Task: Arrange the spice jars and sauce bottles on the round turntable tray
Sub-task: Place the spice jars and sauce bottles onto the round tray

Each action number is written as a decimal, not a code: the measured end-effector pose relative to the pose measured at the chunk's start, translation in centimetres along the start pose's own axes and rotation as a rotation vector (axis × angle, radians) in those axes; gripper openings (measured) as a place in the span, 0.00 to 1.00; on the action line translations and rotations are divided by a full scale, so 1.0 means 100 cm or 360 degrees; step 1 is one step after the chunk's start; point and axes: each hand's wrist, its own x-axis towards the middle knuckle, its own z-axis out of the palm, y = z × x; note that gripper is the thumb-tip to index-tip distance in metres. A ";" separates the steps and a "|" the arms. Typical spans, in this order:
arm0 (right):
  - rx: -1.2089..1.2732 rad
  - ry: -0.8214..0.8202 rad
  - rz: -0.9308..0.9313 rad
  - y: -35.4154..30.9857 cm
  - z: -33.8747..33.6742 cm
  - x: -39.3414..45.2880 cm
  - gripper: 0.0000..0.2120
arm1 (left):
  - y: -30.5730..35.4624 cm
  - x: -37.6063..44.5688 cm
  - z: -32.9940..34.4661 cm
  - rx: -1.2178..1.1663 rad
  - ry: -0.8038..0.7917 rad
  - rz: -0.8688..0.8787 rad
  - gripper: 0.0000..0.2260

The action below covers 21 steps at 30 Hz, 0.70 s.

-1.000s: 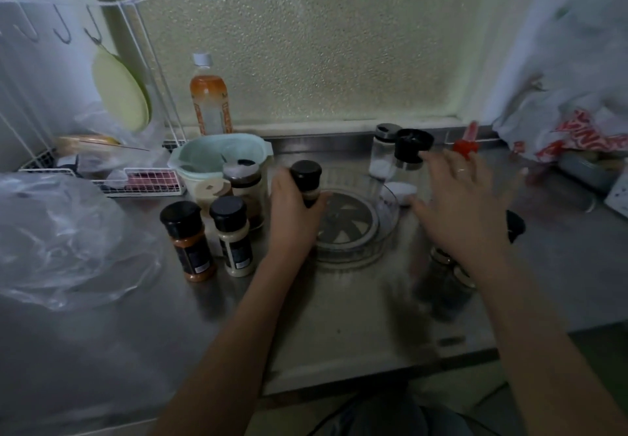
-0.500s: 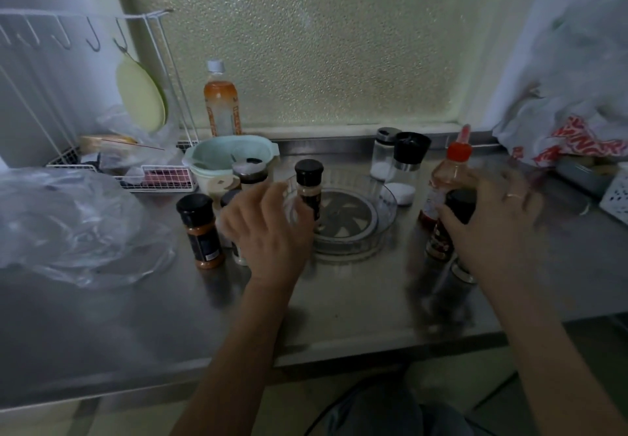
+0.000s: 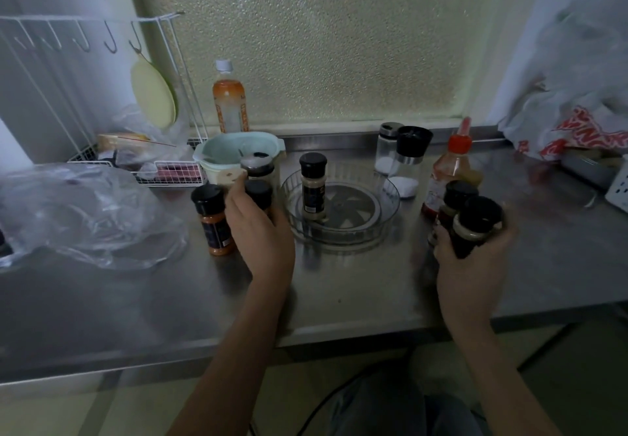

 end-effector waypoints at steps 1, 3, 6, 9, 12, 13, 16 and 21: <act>0.0148 0.0036 -0.0062 -0.008 0.001 -0.005 0.32 | 0.004 -0.001 -0.001 -0.0100 0.0010 0.0030 0.23; 0.0393 0.0074 -0.0194 -0.021 0.010 -0.011 0.28 | 0.013 -0.002 -0.003 -0.0256 0.0060 0.0166 0.21; 0.0524 -0.0170 -0.0268 -0.038 0.040 -0.008 0.32 | 0.027 -0.004 0.004 -0.0377 -0.0028 0.0360 0.23; 0.0340 -0.0496 -0.0306 -0.042 0.076 0.002 0.28 | 0.032 -0.005 0.018 -0.0406 -0.0268 0.0472 0.25; 0.0136 -0.0613 -0.0390 -0.034 0.099 0.006 0.22 | 0.022 -0.004 0.028 -0.0353 -0.0466 0.0475 0.27; 0.0109 -0.0613 -0.0411 -0.030 0.103 0.005 0.21 | 0.018 -0.003 0.030 -0.0332 -0.0499 0.0466 0.26; 0.0021 -0.0570 -0.0412 -0.026 0.108 0.000 0.17 | 0.011 -0.001 0.031 -0.0281 -0.0497 0.0414 0.24; -0.0155 -0.0736 -0.0523 -0.027 0.103 -0.014 0.21 | 0.007 -0.002 0.030 -0.0115 -0.0487 0.0360 0.28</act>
